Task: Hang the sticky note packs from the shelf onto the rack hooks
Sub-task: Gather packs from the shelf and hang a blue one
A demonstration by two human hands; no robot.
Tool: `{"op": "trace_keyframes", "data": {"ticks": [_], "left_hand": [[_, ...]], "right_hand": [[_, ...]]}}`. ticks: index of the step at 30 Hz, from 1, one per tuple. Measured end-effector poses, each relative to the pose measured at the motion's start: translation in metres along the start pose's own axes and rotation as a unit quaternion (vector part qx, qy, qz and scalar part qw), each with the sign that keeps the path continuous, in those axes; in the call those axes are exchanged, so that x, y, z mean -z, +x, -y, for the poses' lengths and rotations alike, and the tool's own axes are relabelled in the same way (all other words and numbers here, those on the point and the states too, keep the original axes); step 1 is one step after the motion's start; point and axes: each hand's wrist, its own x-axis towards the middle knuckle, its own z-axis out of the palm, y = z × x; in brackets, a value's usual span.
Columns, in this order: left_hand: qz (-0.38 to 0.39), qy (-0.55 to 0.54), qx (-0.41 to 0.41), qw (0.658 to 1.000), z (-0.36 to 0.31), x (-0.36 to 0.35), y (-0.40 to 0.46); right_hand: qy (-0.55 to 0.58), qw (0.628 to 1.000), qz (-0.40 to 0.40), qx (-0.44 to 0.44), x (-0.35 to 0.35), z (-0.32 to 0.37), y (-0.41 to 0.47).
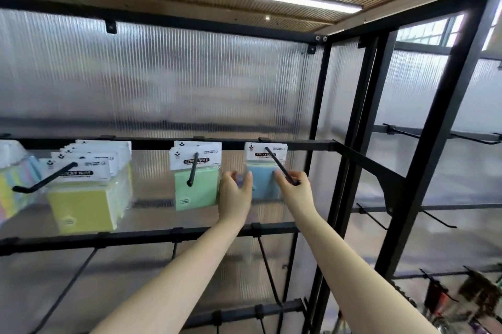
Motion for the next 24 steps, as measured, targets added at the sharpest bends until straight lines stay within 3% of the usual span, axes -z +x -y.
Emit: {"op": "trace_keyframes", "data": {"ticks": [9,14,21,24], "left_hand": [[0.071,0.082,0.092,0.990,-0.002,0.003,-0.014],[0.176,0.133,0.129,0.967,0.014,0.020,-0.047],[0.237,0.176,0.052,0.954,0.039,0.084,-0.087],[0.211,0.188,-0.009,0.959,0.035,0.131,-0.095]], "right_hand": [[-0.028,0.997,0.008,-0.074,0.002,-0.022,-0.013],[-0.069,0.991,0.041,-0.111,0.010,-0.043,-0.041],[-0.123,0.987,0.103,0.008,-0.022,-0.036,-0.105],[-0.120,0.981,0.144,0.054,-0.048,-0.020,-0.137]]}}
